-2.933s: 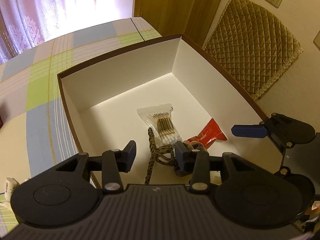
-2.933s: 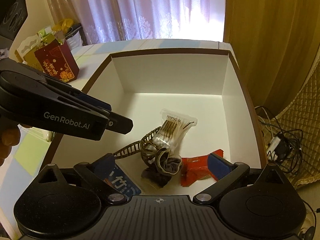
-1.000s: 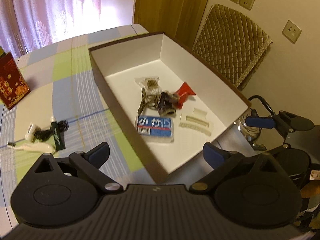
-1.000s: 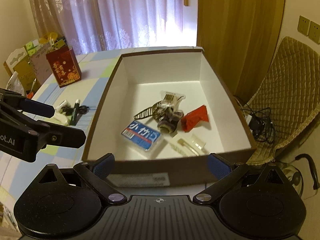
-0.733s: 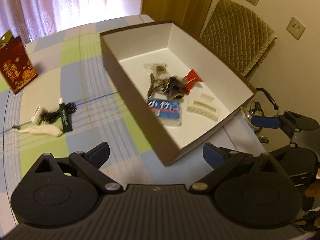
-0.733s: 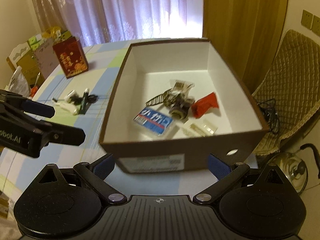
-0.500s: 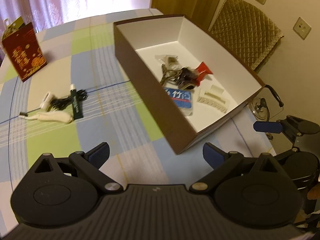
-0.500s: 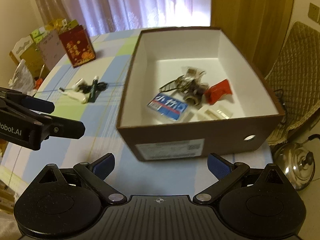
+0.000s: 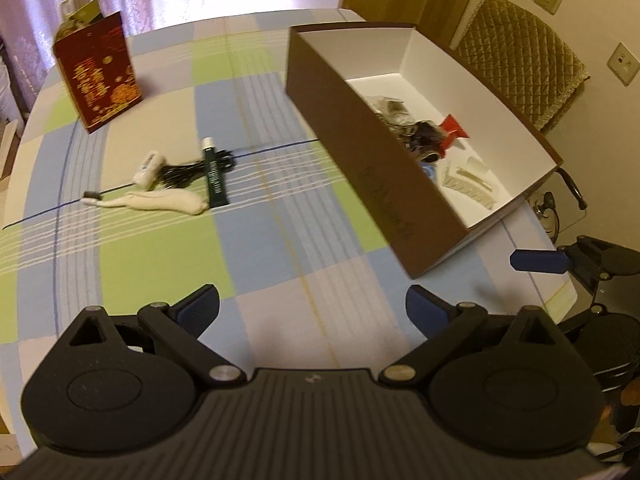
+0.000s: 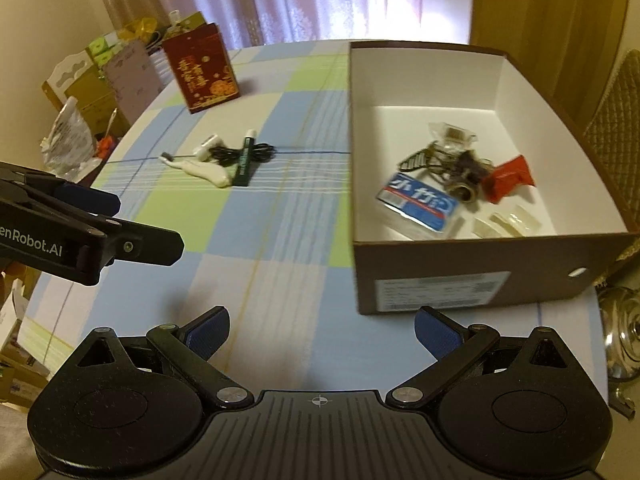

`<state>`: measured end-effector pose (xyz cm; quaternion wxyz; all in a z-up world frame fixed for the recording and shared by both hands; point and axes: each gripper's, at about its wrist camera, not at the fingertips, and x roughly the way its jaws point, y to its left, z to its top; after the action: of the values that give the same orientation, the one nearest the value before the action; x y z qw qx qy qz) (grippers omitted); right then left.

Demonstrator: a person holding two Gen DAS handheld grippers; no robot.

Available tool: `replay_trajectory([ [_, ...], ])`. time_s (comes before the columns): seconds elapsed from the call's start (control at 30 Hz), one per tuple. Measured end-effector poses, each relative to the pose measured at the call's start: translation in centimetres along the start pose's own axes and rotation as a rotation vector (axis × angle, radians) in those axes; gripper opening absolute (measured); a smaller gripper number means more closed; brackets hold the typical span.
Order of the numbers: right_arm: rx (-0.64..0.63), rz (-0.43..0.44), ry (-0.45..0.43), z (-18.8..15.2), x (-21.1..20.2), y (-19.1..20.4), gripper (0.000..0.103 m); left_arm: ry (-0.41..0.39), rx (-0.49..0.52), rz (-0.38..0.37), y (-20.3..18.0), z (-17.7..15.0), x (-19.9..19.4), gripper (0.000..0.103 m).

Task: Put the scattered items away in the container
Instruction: 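Move both tools back from the box toward the remaining items on the table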

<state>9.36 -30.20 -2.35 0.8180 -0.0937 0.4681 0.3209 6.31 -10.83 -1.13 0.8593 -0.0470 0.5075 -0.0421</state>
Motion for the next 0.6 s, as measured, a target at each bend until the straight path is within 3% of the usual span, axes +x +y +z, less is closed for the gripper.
replay_trajectory([
  [0.6, -0.053, 0.027, -0.01, 1.9, 3.7, 7.8, 0.103, -0.002, -0.075, 0.045, 8.8, -2.6, -2.2, 0.098],
])
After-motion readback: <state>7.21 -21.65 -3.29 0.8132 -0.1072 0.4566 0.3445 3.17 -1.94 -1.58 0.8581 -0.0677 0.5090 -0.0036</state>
